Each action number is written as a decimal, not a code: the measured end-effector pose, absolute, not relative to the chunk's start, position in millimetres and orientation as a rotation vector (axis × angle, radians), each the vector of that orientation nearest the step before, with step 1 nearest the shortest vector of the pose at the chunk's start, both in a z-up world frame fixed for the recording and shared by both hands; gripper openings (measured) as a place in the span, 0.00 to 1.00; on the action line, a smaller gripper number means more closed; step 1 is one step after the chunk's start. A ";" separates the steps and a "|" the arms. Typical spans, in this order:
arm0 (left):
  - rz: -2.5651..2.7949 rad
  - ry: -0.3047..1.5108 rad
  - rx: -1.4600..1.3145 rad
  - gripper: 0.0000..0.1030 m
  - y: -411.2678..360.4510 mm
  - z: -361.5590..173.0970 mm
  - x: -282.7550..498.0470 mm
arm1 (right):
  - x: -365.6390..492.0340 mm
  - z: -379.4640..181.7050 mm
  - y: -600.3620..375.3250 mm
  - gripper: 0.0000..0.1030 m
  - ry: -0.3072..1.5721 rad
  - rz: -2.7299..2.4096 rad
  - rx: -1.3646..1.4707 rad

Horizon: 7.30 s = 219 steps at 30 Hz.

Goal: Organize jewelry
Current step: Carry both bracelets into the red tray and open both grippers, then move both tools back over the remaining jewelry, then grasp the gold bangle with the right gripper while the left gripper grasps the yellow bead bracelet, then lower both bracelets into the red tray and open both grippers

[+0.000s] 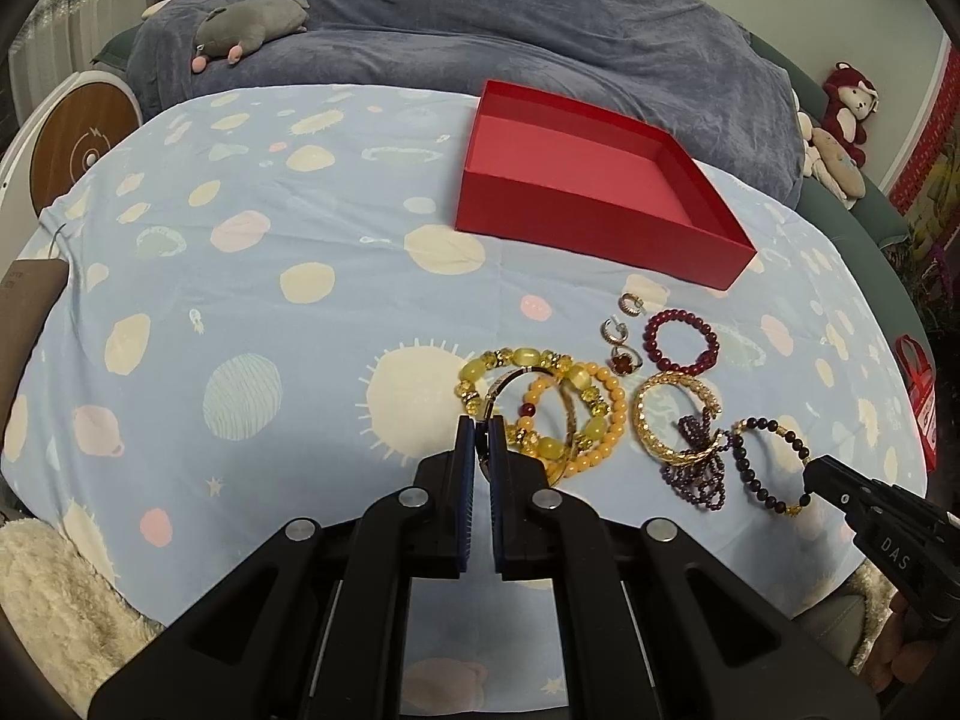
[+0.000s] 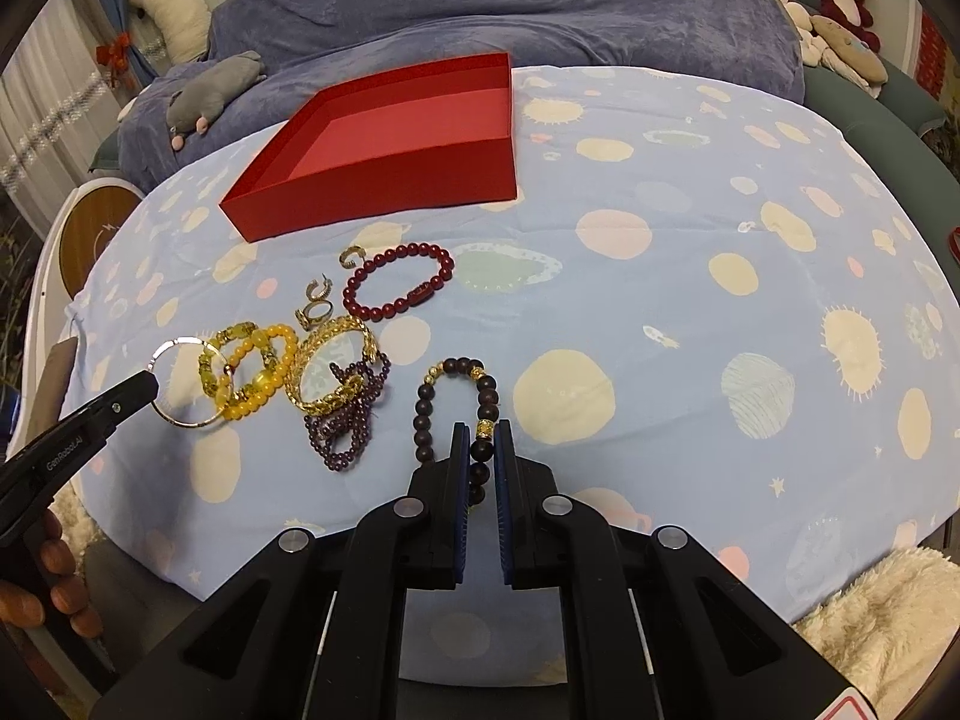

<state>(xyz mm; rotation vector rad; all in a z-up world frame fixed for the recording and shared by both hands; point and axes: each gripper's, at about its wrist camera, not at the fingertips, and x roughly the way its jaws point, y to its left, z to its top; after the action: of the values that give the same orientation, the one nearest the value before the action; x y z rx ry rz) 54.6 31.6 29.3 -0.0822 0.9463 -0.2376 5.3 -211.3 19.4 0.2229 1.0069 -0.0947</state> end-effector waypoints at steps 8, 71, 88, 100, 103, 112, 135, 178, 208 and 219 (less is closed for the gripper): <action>-0.314 0.887 -0.084 0.04 19.6 67.7 59.5 | 17.5 55.8 -207.5 0.08 0.946 -0.066 0.221; -0.308 0.888 0.020 0.46 -6.8 79.4 214.3 | 167.5 81.8 -237.9 0.42 0.924 -0.049 0.211; -0.171 1.014 -0.058 0.46 35.6 15.1 92.0 | 15.2 22.5 -191.1 0.42 1.049 -0.048 0.235; -0.165 1.013 -0.037 0.42 23.1 -1.8 96.6 | 4.3 17.5 -182.5 0.42 1.059 -0.033 0.225; -0.175 1.034 -0.013 0.28 17.3 -9.8 98.9 | 4.4 16.4 -180.3 0.42 1.063 -0.026 0.222; -0.207 1.019 -0.046 0.09 19.2 -9.0 93.4 | 6.9 16.4 -176.1 0.42 1.063 -0.008 0.227; -0.211 1.025 -0.114 0.09 36.5 -9.9 75.0 | 70.5 -3.8 -133.3 0.50 1.083 0.098 0.023; -0.353 0.940 -0.183 0.09 12.6 55.4 51.8 | 11.8 35.2 -176.5 0.52 0.992 0.028 0.195; -0.557 0.810 -0.220 0.09 -75.4 145.3 221.2 | 178.2 82.9 -231.5 0.53 0.875 0.006 0.269; -0.434 0.959 -0.232 0.09 -54.6 59.1 289.8 | 246.7 30.5 -219.5 0.53 0.979 0.016 0.252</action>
<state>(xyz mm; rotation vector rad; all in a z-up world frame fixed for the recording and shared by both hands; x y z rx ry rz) 289.8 -54.6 59.1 -0.2320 0.9588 -0.4343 246.7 -219.5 30.5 0.2519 0.9786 0.0160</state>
